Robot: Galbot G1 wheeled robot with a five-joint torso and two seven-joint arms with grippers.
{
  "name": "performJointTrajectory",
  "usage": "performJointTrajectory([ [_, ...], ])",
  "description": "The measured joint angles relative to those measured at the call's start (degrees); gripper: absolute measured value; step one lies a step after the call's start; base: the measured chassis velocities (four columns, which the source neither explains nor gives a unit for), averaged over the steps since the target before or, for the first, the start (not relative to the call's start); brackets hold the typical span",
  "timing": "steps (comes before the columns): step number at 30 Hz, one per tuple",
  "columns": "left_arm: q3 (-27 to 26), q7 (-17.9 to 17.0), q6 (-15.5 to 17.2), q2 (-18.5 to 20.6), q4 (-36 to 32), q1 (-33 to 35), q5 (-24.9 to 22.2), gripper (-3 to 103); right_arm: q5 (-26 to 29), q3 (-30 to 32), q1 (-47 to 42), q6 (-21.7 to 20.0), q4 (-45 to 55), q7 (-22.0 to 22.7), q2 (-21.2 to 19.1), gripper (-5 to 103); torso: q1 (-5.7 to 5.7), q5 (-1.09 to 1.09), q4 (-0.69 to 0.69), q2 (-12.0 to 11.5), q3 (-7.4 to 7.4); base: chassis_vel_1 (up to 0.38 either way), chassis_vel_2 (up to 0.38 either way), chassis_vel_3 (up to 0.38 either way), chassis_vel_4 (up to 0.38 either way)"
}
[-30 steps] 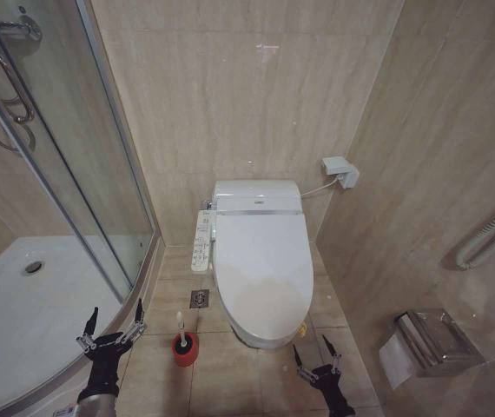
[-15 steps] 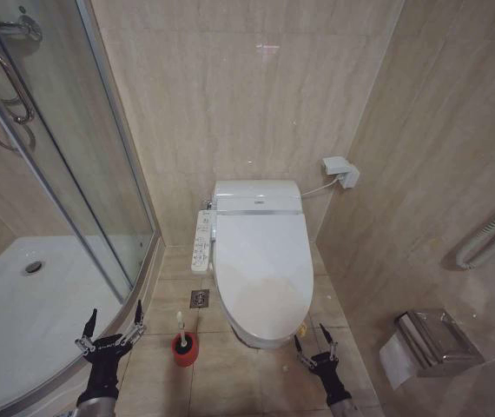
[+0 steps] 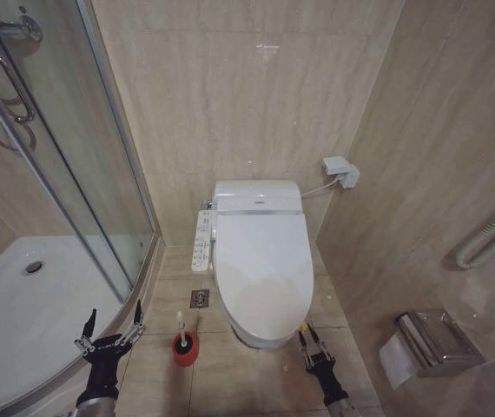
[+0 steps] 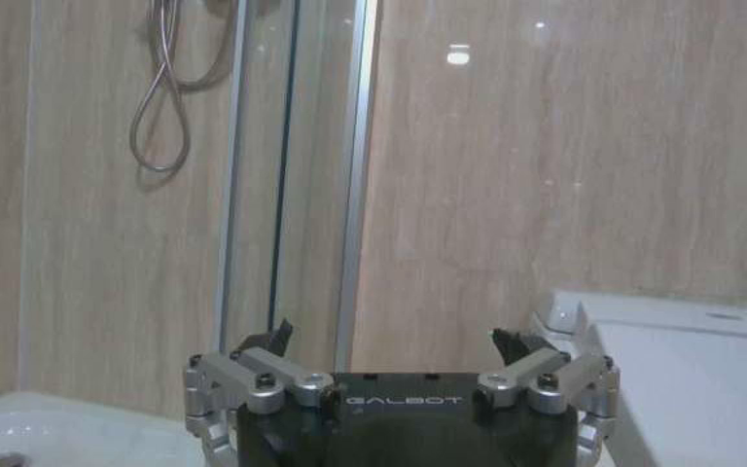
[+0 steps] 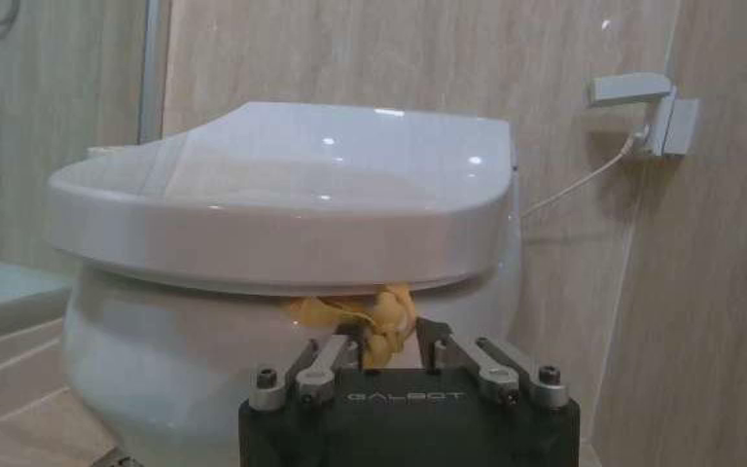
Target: Open the toilet lid, clean the toilet bowl with a toilet brush, close the toilet lid, and flush.
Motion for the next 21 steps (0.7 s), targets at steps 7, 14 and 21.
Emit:
performJointTrajectory([
  [7, 0.13, 0.0, -0.01, 0.04, 0.27, -0.18, 0.02, 100, -0.07, -0.02, -0.6, 0.19, 0.84, -0.07, -0.33, 19, 0.0, 0.01, 0.01, 0.0, 0.0, 0.0, 0.0, 0.0, 0.0],
  [14, 0.0, -0.03, 0.02, 0.25, 0.44, -0.48, 0.02, 100, 0.02, 0.48, -2.24, 0.37, 3.16, 0.09, -0.99, 6, 0.0, 0.01, 0.0, 0.0, 0.0, 0.0, 0.0, 0.0, 0.0],
  [21, -0.85, -0.66, 0.11, 0.73, 0.74, -1.02, -0.6, 100, 0.03, 1.82, -5.46, 0.27, 7.99, 3.05, -1.42, 5, 0.0, 0.0, 0.01, 0.0, 0.0, 0.0, 0.0, 0.0, 0.0],
])
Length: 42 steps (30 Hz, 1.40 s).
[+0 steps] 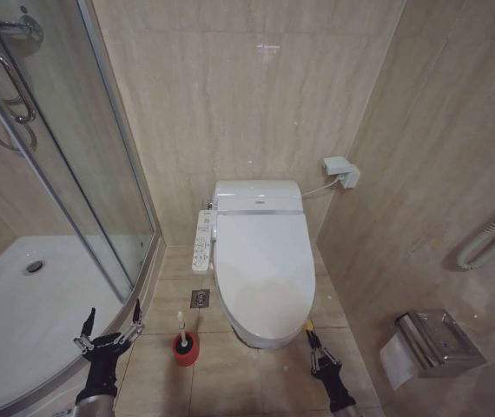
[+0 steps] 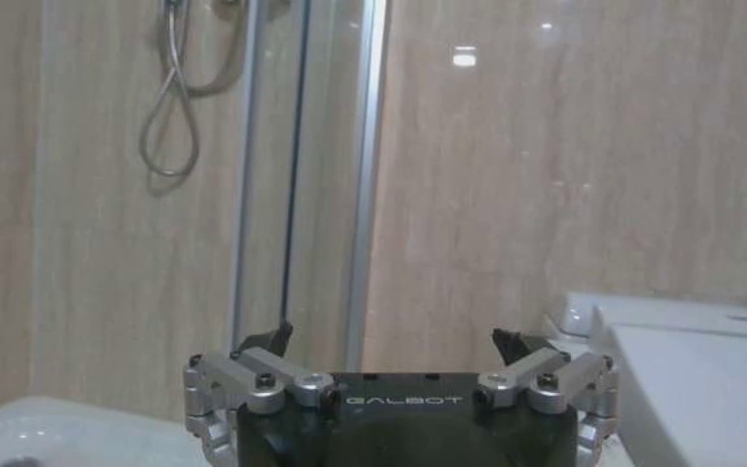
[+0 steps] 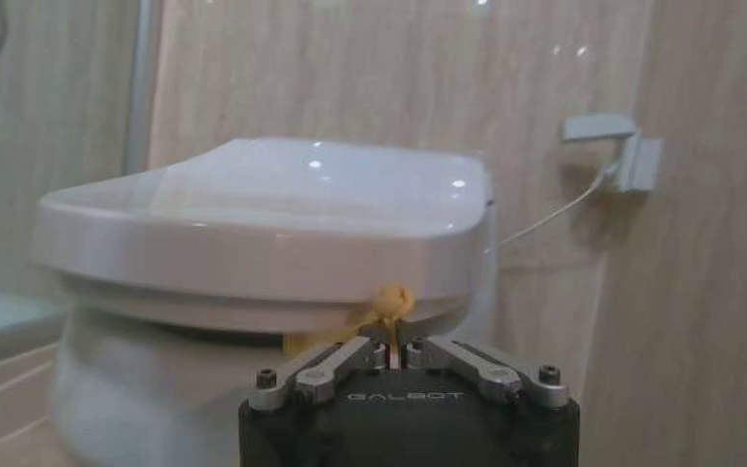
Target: Open the toilet lid, clean the toilet bowl with a toilet brush, close the toilet lid, and flush.
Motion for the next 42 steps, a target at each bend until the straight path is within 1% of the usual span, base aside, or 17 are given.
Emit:
performJointTrajectory([
  [2, -0.41, -0.28, 0.13, 0.26, 0.08, -0.34, -0.39, 100, -0.06, 0.55, -1.08, -0.35, 2.2, 1.41, -0.22, 5, 0.0, 0.0, 0.0, 0.0, 0.0, 0.0, 0.0, 0.0, 0.0],
  [3, -0.41, -0.28, 0.13, 0.26, 0.08, -0.34, -0.39, 100, -0.06, 0.55, -1.08, -0.35, 2.2, 1.41, -0.22, 5, 0.0, 0.0, 0.0, 0.0, 0.0, 0.0, 0.0, 0.0, 0.0],
  [7, -0.79, -0.44, 0.24, 0.58, 0.45, -0.9, -0.86, 100, -0.25, 1.52, -2.97, -1.44, 7.64, 4.06, -0.53, 5, 0.0, -0.01, 0.0, 0.0, 0.0, 0.0, 0.0, 0.0, 0.0],
  [11, -0.69, -0.49, 0.37, 0.65, 0.6, -1.29, -0.95, 100, -0.57, 2.26, -3.75, -2.35, 12.1, 5.57, -0.66, 5, 0.0, -0.01, -0.02, 0.0, 0.0, 0.0, 0.0, 0.0, 0.0],
  [14, -0.6, -0.52, 0.49, 0.87, 0.92, -1.76, -1.06, 100, -0.46, 2.74, -3.89, -4.17, 17.6, 7.25, -1.02, 5, 0.0, -0.01, -0.02, 0.0, 0.0, 0.0, 0.0, 0.0, 0.0],
  [15, -0.6, -0.52, 0.49, 0.87, 0.92, -1.76, -1.06, 100, -0.46, 2.74, -3.89, -4.17, 17.6, 7.25, -1.02, 5, 0.0, -0.01, -0.02, 0.0, 0.0, 0.0, 0.0, 0.0, 0.0],
  [19, -0.9, -0.55, 0.72, 1.53, 1.36, -2.12, -1.57, 100, 1.02, 3.07, -2.5, -7.67, 24.94, 9.2, -2.34, 5, 0.0, -0.02, -0.02, 0.0, 0.0, 0.0, 0.0, 0.0, 0.0],
  [20, -0.9, -0.55, 0.72, 1.53, 1.36, -2.12, -1.57, 100, 1.02, 3.07, -2.5, -7.67, 24.94, 9.2, -2.34, 5, 0.0, -0.02, -0.02, 0.0, 0.0, 0.0, 0.0, 0.0, 0.0],
  [25, -1.76, -0.63, 0.96, 2.28, 2.1, -2.43, -1.9, 100, 3.81, 3.16, 0.73, -11.15, 30.89, 9.83, -4.28, 5, 0.0, -0.01, 0.0, 0.0, 0.0, 0.0, 0.0, 0.0, 0.0],
  [32, -1.94, -0.68, 0.97, 2.38, 2.63, -2.19, -1.84, 100, 6.86, 2.98, 4.09, -13.88, 33.38, 9.54, -5.5, 5, 0.0, -0.01, 0.0, 0.0, 0.0, 0.0, 0.0, 0.0, 0.0],
  [33, -1.94, -0.69, 0.97, 2.36, 2.69, -2.09, -1.75, 100, 7.42, 2.82, 5.24, -14.41, 33.39, 9.43, -5.75, 5, 0.0, -0.01, -0.02, 0.0, 0.0, 0.0, 0.0, 0.0, 0.0],
  [36, -2.11, -0.7, 1.0, 2.3, 2.7, -1.74, -1.46, 100, 9.03, 2.46, 8.89, -15.95, 33.36, 9.15, -6.39, 5, 0.0, 0.0, -0.02, 0.0, 0.0, 0.0, 0.0, 0.0, 0.0],
  [37, -2.11, -0.7, 1.0, 2.3, 2.7, -1.74, -1.46, 100, 9.03, 2.46, 8.89, -15.95, 33.36, 9.15, -6.39, 5, 0.0, 0.0, -0.02, 0.0, 0.0, 0.0, 0.0, 0.0, 0.0],
  [42, -2.81, -0.73, 1.15, 2.25, 2.57, -1.22, -1.17, 100, 12.58, 1.38, 15.52, -18.19, 31.23, 8.44, -7.33, 5, 0.0, -0.02, -0.02, 0.0, 0.0, 0.0, 0.0, 0.0, 0.0],
])
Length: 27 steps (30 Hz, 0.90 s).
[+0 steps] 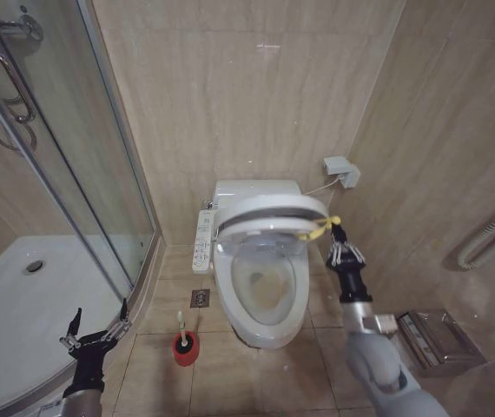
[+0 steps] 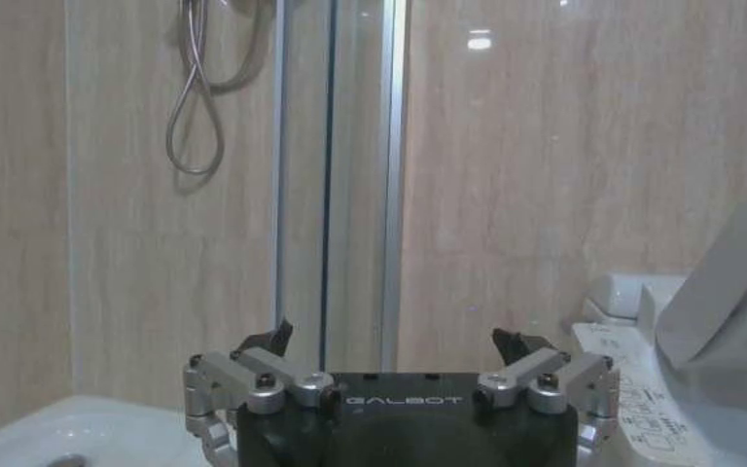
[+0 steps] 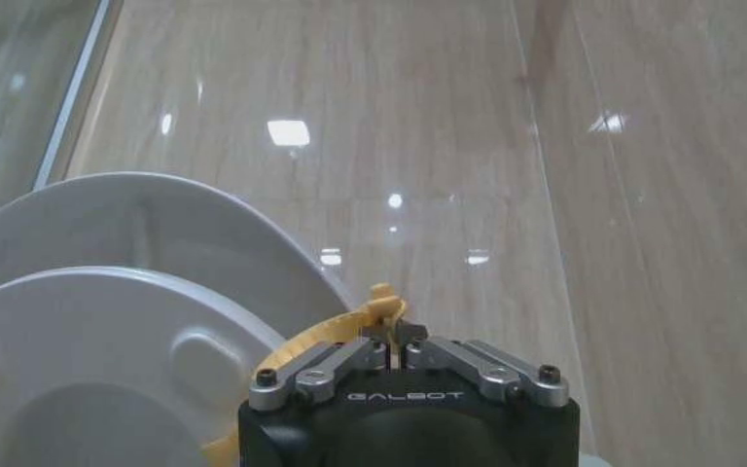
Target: Open the toilet lid, clean the toilet bowl with a toilet brush, close the toilet lid, and flush.
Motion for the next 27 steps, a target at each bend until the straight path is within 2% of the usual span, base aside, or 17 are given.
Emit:
performJointTrajectory([
  [6, -0.62, -0.03, 0.14, -0.35, -0.21, 0.49, 0.52, 100, 2.64, -1.39, 6.84, -1.3, -4.17, -0.75, -1.09, 5, 0.0, 0.0, 0.0, 0.0, 0.0, 0.0, 0.0, 0.0, 0.0],
  [9, -0.97, -0.07, 0.19, -1.42, -0.66, 1.27, 1.42, 100, 6.41, -4.47, 15.33, -1.72, -11.46, -2.61, -2.56, 5, 0.0, 0.01, -0.01, 0.0, 0.0, 0.0, 0.0, 0.0, 0.0],
  [16, -1.42, -0.08, 0.12, -3.01, -1.19, 2.39, 2.59, 100, 9.48, -7.47, 26.68, -1.61, -21.23, -4.22, -2.66, 5, 0.0, 0.01, 0.06, 0.0, 0.0, 0.0, 0.0, 0.0, 0.0],
  [27, -2.37, -0.08, -0.57, -4.34, -1.57, 3.59, 3.18, 100, 12.32, -10.38, 37.34, -1.41, -32.24, -7.4, -3.22, 5, 0.0, 0.01, 0.04, 0.0, 0.01, 0.0, 0.0, 0.0, 0.0],
])
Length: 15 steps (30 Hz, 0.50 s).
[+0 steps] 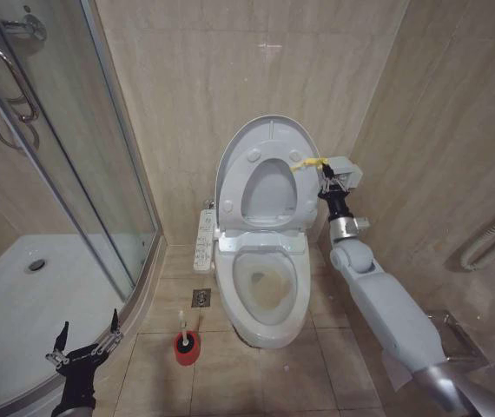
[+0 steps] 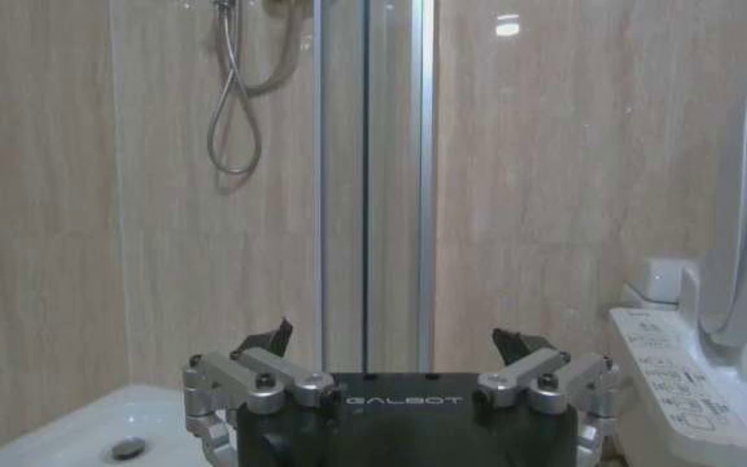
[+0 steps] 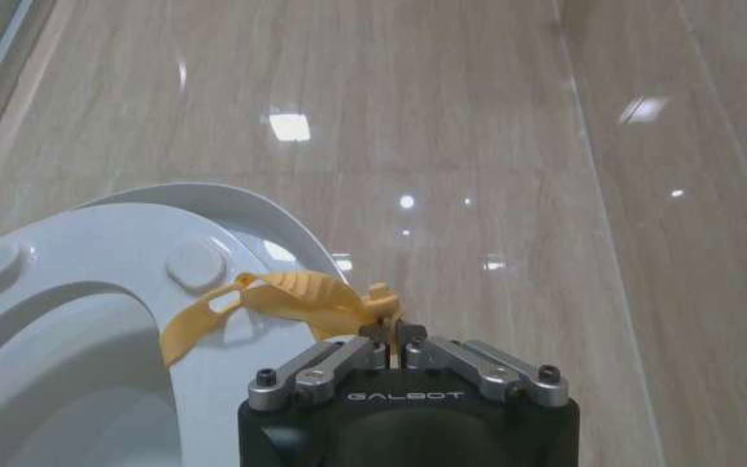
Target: Open the toilet lid, clean the toilet bowl with a toilet brush, close the toilet lid, and flush.
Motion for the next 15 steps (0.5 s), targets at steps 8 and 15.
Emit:
performJointTrajectory([
  [8, 0.55, 0.02, -0.02, -1.06, 0.69, -0.58, 0.65, 100, 1.49, -1.85, 6.71, 0.57, -7.37, -3.48, -0.14, 5, 0.0, 0.01, -0.02, 0.0, 0.0, 0.0, 0.0, 0.0, 0.0],
  [15, 0.83, 0.04, -0.03, -1.07, 1.92, -1.51, 0.69, 100, 1.53, -2.16, 11.26, 0.37, -12.05, -5.56, 1.79, 5, 0.0, 0.01, -0.04, 0.0, 0.0, 0.0, 0.0, 0.0, 0.0],
])
